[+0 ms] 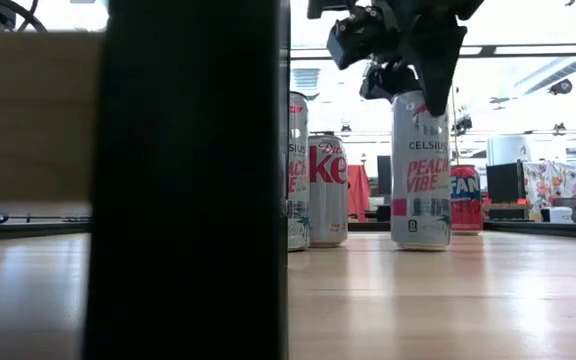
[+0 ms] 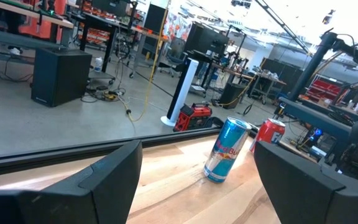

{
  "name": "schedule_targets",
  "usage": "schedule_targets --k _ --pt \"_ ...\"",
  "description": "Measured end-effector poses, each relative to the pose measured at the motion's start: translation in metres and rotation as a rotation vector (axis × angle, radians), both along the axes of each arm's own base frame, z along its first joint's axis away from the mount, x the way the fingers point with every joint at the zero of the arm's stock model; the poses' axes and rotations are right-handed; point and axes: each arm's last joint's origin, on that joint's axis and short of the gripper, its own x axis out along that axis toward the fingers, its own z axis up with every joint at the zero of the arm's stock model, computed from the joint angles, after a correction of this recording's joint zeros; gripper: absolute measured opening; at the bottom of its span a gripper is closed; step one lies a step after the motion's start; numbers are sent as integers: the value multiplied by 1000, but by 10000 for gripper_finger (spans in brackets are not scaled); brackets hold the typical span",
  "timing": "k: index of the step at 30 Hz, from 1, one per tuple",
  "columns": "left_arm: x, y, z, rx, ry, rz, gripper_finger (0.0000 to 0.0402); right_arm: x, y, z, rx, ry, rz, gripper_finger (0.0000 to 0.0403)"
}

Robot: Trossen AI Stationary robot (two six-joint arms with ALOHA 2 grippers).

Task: Place canned beverage on shelf
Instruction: Move the bottom white pink soda can to the center of the table

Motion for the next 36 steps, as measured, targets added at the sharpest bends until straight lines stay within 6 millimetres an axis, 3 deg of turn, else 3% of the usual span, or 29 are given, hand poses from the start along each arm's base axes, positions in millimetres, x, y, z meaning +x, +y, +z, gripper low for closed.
schedule_targets --k 6,14,27,36 --pt "0 0 0 0 0 0 294 20 1 -1 4 41 66 265" --pt "0 0 0 0 0 0 294 43 1 6 -4 -28 96 265" --pt "0 0 0 0 0 0 294 43 4 0 -23 -6 129 268" --pt "0 0 0 0 0 0 294 43 4 -1 -26 -5 107 326"
